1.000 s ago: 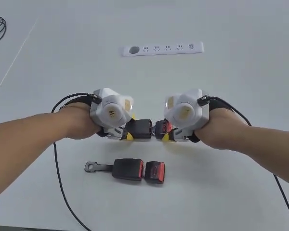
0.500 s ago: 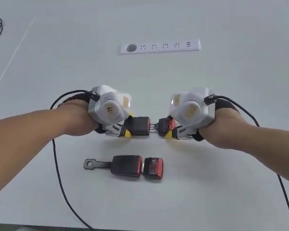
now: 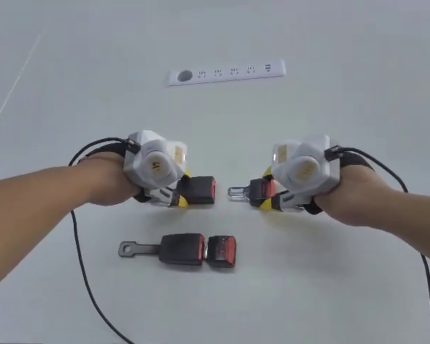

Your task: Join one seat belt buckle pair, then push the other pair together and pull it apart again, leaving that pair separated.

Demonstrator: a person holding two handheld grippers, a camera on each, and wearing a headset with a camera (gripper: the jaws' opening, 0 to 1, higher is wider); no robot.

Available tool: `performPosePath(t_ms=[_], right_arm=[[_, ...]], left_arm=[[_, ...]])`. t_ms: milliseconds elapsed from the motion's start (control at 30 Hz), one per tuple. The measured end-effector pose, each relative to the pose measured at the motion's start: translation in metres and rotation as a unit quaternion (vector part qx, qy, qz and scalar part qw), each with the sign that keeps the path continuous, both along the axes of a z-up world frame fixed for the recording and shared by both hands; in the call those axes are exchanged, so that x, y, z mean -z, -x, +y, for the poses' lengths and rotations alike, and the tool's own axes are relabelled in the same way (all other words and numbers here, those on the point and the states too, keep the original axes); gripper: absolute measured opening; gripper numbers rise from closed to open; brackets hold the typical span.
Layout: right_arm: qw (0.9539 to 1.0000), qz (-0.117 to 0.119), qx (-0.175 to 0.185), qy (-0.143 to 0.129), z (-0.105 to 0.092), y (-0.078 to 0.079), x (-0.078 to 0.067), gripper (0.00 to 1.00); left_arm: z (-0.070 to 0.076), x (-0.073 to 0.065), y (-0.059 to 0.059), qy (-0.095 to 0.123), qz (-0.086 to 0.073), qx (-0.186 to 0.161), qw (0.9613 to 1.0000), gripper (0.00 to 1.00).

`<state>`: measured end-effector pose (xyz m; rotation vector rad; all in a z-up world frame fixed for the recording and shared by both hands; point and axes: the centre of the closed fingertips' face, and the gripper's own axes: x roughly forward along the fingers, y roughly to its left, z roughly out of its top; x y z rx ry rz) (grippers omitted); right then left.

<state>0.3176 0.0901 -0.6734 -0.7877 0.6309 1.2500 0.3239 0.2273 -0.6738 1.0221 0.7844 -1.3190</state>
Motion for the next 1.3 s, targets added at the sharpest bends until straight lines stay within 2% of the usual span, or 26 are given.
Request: performPosePath(t_ms=[400, 500, 700, 967, 1033, 1167, 1233, 1267, 1300], right_arm=[[0.9996, 0.005, 0.029, 0.007, -0.055, 0.003, 0.000, 0.30], [0.9994, 0.003, 0.029, 0.018, -0.070, 0.007, 0.001, 0.31], [0.9991, 0.001, 0.036, 0.023, -0.087, 0.008, -0.001, 0.31], [0.9989, -0.009, 0.030, 0.034, -0.096, 0.008, -0.002, 0.32], [0.9988, -0.008, 0.034, 0.035, -0.096, 0.007, -0.002, 0.32], [0.9987, -0.011, 0.033, 0.039, -0.096, 0.008, -0.002, 0.33], [0.9983, -0.011, 0.038, 0.043, -0.099, 0.006, -0.001, 0.35], [0.9982, -0.012, 0.041, 0.043, -0.098, 0.006, -0.002, 0.37], [0.9979, -0.013, 0.046, 0.044, -0.100, 0.006, -0.004, 0.38]], left_arm=[[-0.001, 0.000, 0.000, -0.011, 0.001, -0.002, 0.9999, 0.31], [-0.001, 0.000, -0.001, -0.011, 0.002, -0.006, 0.9999, 0.32], [0.000, 0.001, -0.002, -0.007, 0.007, -0.017, 0.9998, 0.32], [0.000, 0.001, -0.002, -0.006, 0.008, -0.020, 0.9998, 0.32], [0.000, 0.001, -0.002, -0.011, 0.010, -0.024, 0.9996, 0.32], [-0.001, 0.001, -0.001, -0.020, 0.004, -0.022, 0.9996, 0.32], [0.000, 0.000, 0.000, -0.023, 0.000, -0.018, 0.9996, 0.33], [0.005, 0.000, -0.002, -0.045, -0.011, -0.011, 0.9989, 0.33], [0.002, -0.002, -0.002, -0.040, -0.021, -0.002, 0.9990, 0.34]])
